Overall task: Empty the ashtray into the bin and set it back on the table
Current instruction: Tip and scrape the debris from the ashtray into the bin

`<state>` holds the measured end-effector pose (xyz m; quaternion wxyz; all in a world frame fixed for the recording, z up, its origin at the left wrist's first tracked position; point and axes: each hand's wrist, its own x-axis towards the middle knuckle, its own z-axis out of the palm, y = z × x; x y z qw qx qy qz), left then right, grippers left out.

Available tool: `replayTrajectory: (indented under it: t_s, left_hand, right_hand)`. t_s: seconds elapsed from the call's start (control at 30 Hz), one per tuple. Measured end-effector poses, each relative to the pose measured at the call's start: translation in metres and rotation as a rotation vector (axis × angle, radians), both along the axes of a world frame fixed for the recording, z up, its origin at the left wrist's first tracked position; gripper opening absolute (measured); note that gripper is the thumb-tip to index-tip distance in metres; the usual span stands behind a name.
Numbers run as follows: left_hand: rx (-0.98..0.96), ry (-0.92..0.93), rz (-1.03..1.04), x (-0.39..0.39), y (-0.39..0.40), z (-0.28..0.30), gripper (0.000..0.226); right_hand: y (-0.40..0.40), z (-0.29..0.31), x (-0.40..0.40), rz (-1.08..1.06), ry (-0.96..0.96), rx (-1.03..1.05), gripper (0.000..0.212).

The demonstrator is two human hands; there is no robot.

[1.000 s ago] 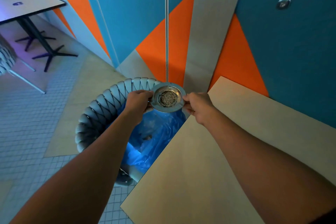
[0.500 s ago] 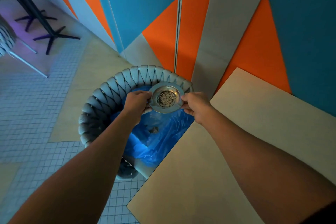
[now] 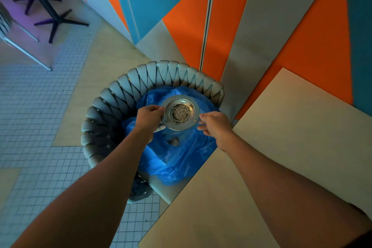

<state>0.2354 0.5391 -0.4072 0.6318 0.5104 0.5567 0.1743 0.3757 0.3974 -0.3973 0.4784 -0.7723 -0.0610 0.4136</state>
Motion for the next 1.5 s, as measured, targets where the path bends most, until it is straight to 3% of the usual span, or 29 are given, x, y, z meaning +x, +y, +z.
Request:
replayTrajectory:
  t_s: [0.2,0.4,0.53,0.8,1.03,1.13,1.5]
  left_hand:
    - [-0.015,0.026,0.021,-0.005,0.009,-0.039,0.016]
    - [-0.015,0.053,0.034,-0.013,0.015,-0.072,0.017]
    - [-0.015,0.076,0.030,-0.020,0.016,-0.093,0.016]
    - [0.061,0.139,0.019,-0.019,0.026,-0.117,0.015]
    - [0.310,0.254,-0.015,-0.012,0.035,-0.117,0.005]
    - [0.407,0.280,-0.022,-0.011,0.035,-0.116,0.020]
    - [0.493,0.280,-0.060,-0.013,0.034,-0.122,0.010]
  right_hand:
    - [-0.017,-0.038,0.000,0.320,-0.431,-0.177,0.026]
    - [-0.042,-0.077,-0.011,0.696,-0.801,-0.279,0.021]
    - [-0.049,-0.090,-0.018,0.750,-1.057,-0.332,0.027]
    - [-0.048,-0.095,-0.020,0.669,-1.119,-0.284,0.028]
    - [-0.049,-0.098,-0.021,0.618,-1.140,-0.257,0.026]
    - [-0.049,-0.099,-0.021,0.612,-1.138,-0.255,0.027]
    - [-0.049,-0.096,-0.022,0.588,-1.140,-0.231,0.025]
